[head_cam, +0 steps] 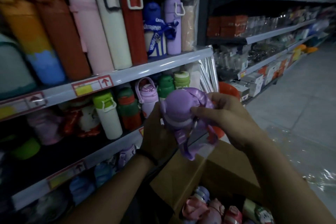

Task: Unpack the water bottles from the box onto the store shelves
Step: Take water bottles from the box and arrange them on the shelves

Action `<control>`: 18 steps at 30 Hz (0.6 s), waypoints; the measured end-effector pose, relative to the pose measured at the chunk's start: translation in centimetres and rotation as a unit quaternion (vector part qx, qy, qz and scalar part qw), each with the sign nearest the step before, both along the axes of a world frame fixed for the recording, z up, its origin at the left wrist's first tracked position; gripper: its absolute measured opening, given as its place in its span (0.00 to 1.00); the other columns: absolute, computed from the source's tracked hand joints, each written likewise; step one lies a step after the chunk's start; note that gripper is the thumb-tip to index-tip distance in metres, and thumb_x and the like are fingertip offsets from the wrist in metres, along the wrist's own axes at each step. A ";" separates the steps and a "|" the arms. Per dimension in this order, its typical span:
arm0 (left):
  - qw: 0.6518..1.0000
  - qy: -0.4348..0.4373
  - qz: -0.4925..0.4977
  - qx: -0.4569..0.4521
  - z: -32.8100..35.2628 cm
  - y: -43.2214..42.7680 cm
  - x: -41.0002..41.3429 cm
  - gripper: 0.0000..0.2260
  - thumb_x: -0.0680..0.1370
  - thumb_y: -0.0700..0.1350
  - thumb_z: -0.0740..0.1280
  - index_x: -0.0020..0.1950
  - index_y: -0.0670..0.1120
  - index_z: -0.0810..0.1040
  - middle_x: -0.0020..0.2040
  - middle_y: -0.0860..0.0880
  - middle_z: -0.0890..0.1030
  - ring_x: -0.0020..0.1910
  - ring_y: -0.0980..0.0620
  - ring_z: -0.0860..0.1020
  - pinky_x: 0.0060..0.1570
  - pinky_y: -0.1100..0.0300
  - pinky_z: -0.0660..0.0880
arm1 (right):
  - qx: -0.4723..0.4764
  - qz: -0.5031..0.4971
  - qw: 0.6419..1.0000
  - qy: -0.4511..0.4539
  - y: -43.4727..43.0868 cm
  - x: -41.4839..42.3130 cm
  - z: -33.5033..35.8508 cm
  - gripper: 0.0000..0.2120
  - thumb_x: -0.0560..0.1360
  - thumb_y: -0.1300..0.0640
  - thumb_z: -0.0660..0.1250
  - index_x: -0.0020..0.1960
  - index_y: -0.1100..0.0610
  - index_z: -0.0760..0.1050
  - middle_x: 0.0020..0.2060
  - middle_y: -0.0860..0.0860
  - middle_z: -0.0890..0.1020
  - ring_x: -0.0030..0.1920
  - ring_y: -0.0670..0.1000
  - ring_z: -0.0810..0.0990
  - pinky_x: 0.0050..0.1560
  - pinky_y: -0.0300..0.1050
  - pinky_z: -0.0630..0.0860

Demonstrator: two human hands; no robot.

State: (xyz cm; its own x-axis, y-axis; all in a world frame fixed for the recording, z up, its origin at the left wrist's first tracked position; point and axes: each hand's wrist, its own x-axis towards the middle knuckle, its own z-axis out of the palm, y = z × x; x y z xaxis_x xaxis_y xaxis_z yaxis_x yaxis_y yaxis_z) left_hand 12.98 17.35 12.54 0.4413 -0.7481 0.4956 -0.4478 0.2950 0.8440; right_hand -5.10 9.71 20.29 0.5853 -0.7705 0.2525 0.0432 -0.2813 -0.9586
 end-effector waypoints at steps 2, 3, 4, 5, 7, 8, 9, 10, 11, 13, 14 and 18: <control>0.998 0.044 0.007 -0.043 -0.2 1.1 1.3 0.20 0.78 0.37 0.75 0.69 0.43 0.77 0.62 0.43 0.84 0.62 0.50 0.83 0.59 0.59 0.80 | -0.004 0.001 1.000 -0.028 1.4 1.4 -0.8 0.16 0.68 0.64 0.83 0.52 0.62 0.82 0.42 0.58 0.88 0.42 0.58 0.88 0.44 0.53 0.84; 0.998 0.041 0.022 -0.049 0.0 1.9 1.6 0.23 0.77 0.38 0.76 0.70 0.44 0.77 0.62 0.47 0.84 0.61 0.54 0.83 0.57 0.61 0.80 | -0.003 0.003 1.000 -0.030 2.0 2.2 -1.4 0.19 0.67 0.66 0.83 0.54 0.61 0.80 0.43 0.56 0.88 0.43 0.56 0.88 0.43 0.51 0.84; 0.997 0.016 0.046 -0.052 0.1 2.8 2.2 0.26 0.74 0.43 0.78 0.71 0.51 0.76 0.62 0.53 0.84 0.61 0.58 0.82 0.57 0.62 0.79 | -0.006 0.006 1.000 -0.022 2.6 3.1 -2.2 0.22 0.66 0.67 0.83 0.56 0.60 0.79 0.44 0.54 0.88 0.44 0.55 0.88 0.45 0.50 0.84; 0.996 -0.011 0.059 -0.059 0.4 4.0 2.4 0.30 0.71 0.49 0.78 0.70 0.61 0.75 0.61 0.61 0.84 0.61 0.63 0.81 0.57 0.64 0.78 | -0.003 0.010 1.000 -0.009 3.0 4.0 -3.1 0.25 0.66 0.66 0.83 0.59 0.59 0.78 0.46 0.52 0.88 0.47 0.55 0.88 0.47 0.52 0.85; 0.996 -0.018 0.070 -0.051 0.4 5.6 3.3 0.33 0.66 0.55 0.78 0.67 0.76 0.71 0.60 0.71 0.81 0.62 0.69 0.78 0.59 0.69 0.75 | 0.020 0.036 0.999 0.014 3.9 5.4 -4.5 0.28 0.67 0.63 0.84 0.63 0.56 0.76 0.48 0.47 0.87 0.50 0.54 0.88 0.51 0.52 0.85; 0.996 0.009 0.075 -0.045 0.0 6.3 4.0 0.34 0.66 0.56 0.80 0.68 0.76 0.71 0.62 0.68 0.81 0.64 0.64 0.79 0.62 0.63 0.76 | 0.018 0.063 0.997 0.030 4.3 6.0 -5.0 0.29 0.67 0.62 0.84 0.64 0.54 0.76 0.50 0.46 0.87 0.51 0.51 0.87 0.52 0.48 0.84; 0.995 0.035 0.079 -0.046 -0.5 6.8 4.6 0.35 0.66 0.58 0.81 0.70 0.71 0.72 0.63 0.64 0.82 0.65 0.57 0.80 0.65 0.56 0.77 | -0.003 0.093 0.994 0.051 4.8 6.5 -5.5 0.30 0.67 0.61 0.85 0.64 0.53 0.76 0.51 0.44 0.87 0.53 0.47 0.87 0.53 0.43 0.82; 0.994 0.047 0.083 -0.046 -0.7 7.4 5.2 0.36 0.66 0.59 0.82 0.72 0.64 0.73 0.64 0.61 0.83 0.65 0.54 0.81 0.66 0.52 0.78 | -0.039 0.115 0.989 0.082 5.4 7.0 -5.9 0.32 0.65 0.60 0.85 0.65 0.51 0.76 0.53 0.43 0.87 0.54 0.42 0.86 0.53 0.36 0.79; 0.994 0.047 0.089 -0.039 -0.5 8.1 5.4 0.37 0.66 0.60 0.81 0.73 0.59 0.74 0.63 0.61 0.83 0.63 0.56 0.82 0.65 0.53 0.79 | -0.088 0.116 0.982 0.121 6.0 7.6 -6.3 0.37 0.63 0.58 0.87 0.67 0.48 0.74 0.54 0.40 0.86 0.55 0.38 0.83 0.53 0.31 0.77; 0.991 0.067 0.108 -0.036 -0.6 9.3 6.2 0.37 0.64 0.62 0.81 0.71 0.57 0.74 0.62 0.62 0.84 0.61 0.58 0.82 0.64 0.55 0.79 | -0.187 0.108 0.958 0.188 7.5 9.3 -7.1 0.51 0.60 0.48 0.87 0.77 0.46 0.66 0.61 0.36 0.81 0.60 0.36 0.80 0.57 0.27 0.74; 0.989 0.080 0.119 -0.035 -0.8 9.7 6.7 0.37 0.64 0.63 0.82 0.70 0.59 0.75 0.62 0.60 0.84 0.61 0.57 0.83 0.64 0.53 0.79 | -0.206 0.114 0.951 0.202 8.2 10.3 -7.7 0.56 0.60 0.43 0.86 0.81 0.45 0.60 0.65 0.37 0.79 0.64 0.38 0.79 0.61 0.32 0.75; 0.979 0.121 0.165 -0.008 -1.9 11.6 8.4 0.32 0.65 0.61 0.82 0.66 0.59 0.78 0.61 0.58 0.85 0.60 0.56 0.83 0.64 0.47 0.78 | -0.186 0.064 0.959 0.205 10.3 13.2 -8.8 0.35 0.69 0.49 0.78 0.72 0.50 0.70 0.60 0.50 0.85 0.61 0.54 0.83 0.58 0.51 0.80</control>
